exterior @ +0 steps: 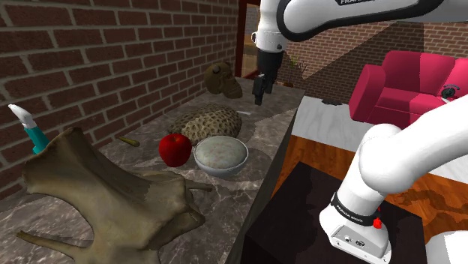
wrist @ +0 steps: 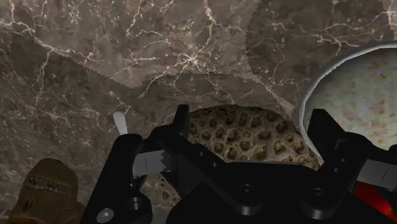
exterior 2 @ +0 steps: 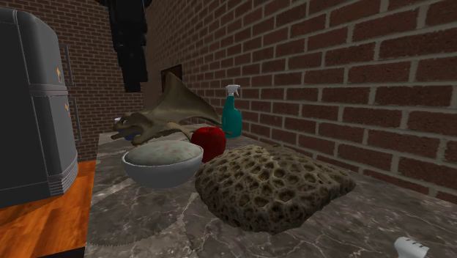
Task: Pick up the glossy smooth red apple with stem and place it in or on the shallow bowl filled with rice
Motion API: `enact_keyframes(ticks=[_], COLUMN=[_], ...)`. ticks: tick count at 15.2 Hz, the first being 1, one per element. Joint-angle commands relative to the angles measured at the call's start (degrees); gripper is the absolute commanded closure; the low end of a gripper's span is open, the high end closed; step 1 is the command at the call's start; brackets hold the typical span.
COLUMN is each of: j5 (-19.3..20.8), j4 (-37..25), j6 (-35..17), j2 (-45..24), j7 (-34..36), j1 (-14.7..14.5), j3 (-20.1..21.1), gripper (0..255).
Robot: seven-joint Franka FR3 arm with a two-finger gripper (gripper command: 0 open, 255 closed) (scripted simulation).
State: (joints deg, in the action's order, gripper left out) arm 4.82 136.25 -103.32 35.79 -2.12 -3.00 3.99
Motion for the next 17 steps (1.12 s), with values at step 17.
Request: enact_keyframes(ticks=[17], j5=[-7.5], j4=[-19.7], j6=[-13.1], j2=[-30.0], j7=[-17.9], j1=[-10.3], j3=[3.6], gripper=[0])
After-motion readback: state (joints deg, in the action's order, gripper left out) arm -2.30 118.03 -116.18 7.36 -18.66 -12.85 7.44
